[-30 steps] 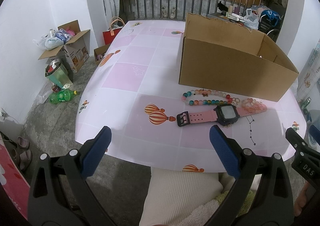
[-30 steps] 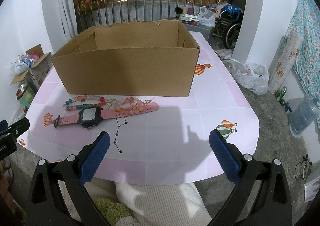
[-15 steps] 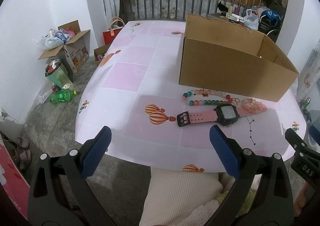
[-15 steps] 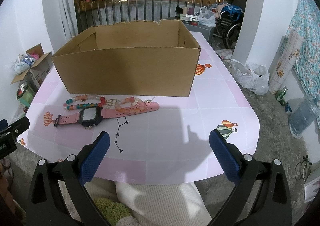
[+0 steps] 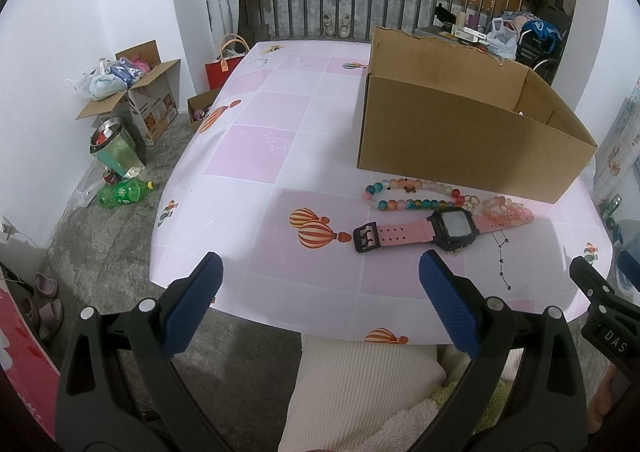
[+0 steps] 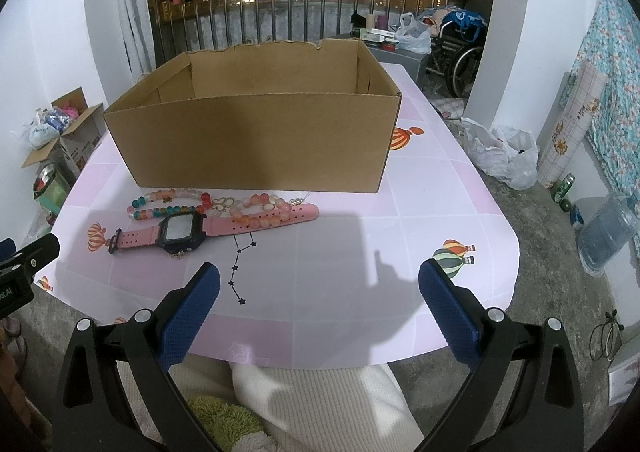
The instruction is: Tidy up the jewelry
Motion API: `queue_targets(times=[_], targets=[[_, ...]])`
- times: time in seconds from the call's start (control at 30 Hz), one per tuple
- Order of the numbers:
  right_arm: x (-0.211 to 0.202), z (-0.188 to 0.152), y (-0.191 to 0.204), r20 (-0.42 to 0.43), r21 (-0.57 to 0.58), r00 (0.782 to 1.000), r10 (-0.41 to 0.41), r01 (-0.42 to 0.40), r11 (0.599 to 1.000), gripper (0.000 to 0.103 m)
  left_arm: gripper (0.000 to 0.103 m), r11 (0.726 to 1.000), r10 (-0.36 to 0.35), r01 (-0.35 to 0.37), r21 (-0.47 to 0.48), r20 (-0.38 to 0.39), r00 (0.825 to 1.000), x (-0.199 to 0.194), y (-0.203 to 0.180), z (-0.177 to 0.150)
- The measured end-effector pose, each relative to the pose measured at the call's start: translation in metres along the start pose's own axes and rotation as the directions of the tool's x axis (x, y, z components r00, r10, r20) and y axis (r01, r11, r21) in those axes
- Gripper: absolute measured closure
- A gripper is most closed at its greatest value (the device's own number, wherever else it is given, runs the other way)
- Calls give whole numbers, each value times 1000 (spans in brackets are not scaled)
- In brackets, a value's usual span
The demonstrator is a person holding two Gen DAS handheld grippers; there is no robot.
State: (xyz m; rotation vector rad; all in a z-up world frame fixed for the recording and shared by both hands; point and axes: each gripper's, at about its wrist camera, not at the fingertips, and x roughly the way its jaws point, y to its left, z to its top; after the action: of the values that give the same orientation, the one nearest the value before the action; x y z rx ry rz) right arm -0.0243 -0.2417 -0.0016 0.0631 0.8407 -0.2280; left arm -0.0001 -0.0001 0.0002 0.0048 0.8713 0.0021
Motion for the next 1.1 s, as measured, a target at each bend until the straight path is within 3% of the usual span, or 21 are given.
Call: queue_targets(times=[0.93,1.1], targets=[[-3,1,-3,-9,1,1000,2,-2,1000,6,8,1000,6,-6,2,-8,1000,2,-1,0],[18,-4,0,-27,-1,1000,7,-7,1000,6,8,1000,16,-16,11,-10,1000,10,-4,-1]])
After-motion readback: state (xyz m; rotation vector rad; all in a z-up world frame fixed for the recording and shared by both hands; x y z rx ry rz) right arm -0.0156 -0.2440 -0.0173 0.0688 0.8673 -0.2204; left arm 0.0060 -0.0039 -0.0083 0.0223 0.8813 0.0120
